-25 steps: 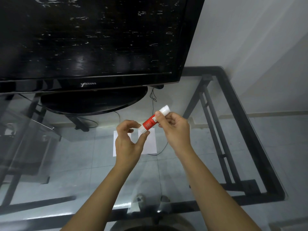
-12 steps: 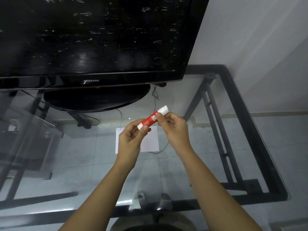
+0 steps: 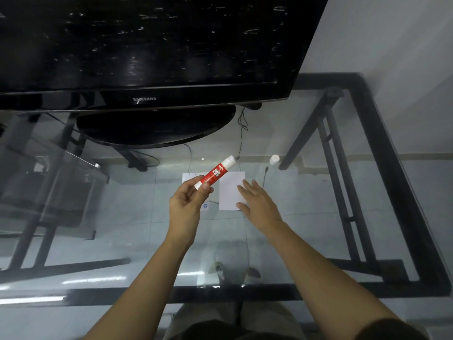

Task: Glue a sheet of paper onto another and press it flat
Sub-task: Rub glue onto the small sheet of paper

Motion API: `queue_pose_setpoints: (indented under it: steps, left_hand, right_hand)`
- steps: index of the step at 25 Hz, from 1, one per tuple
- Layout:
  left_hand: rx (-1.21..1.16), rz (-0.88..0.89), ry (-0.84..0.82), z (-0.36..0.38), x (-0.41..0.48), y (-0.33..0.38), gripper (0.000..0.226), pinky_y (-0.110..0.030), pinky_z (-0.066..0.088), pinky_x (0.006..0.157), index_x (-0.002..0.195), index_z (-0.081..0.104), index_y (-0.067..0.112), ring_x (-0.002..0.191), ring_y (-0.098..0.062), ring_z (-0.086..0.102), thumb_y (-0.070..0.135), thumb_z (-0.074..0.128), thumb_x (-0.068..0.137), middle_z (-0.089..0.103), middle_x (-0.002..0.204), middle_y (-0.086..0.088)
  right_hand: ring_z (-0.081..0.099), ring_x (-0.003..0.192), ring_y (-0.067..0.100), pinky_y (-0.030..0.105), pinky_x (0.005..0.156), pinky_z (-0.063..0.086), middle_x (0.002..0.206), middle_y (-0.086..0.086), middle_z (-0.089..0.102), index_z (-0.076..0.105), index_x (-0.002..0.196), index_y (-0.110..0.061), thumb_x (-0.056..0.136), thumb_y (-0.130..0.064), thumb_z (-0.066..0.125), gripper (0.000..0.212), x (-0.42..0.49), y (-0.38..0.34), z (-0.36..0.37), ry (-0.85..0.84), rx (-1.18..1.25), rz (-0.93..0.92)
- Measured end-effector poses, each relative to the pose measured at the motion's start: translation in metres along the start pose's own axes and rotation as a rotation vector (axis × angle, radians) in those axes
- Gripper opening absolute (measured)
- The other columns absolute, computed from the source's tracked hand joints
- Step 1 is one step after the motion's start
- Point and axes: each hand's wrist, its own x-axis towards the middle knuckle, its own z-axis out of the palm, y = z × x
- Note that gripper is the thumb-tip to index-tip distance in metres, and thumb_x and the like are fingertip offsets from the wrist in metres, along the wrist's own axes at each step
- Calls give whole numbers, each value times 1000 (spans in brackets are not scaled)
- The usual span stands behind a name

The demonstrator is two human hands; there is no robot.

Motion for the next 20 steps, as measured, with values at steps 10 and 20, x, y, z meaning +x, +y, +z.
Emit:
queue_pose_setpoints:
  steps: [10, 20]
  left_hand:
    - [-605, -345, -26, -2, 17, -16, 13, -17, 52, 63, 94, 70, 13, 69, -8, 64, 13, 62, 84, 67, 88, -1]
    - [-24, -298, -144, 2, 32, -38, 14, -17, 52, 66, 91, 59, 20, 76, -11, 62, 13, 66, 82, 63, 86, 0]
  right_hand:
    - [9, 144, 18, 36, 115, 7, 156, -4, 19, 26, 144, -21, 95, -38, 43, 54, -35, 22, 3, -7, 132, -10]
    - [6, 143, 10, 32, 112, -2, 154, -9, 21, 29, 142, -28, 91, -45, 48, 57, -37, 24, 8, 26, 307, 25]
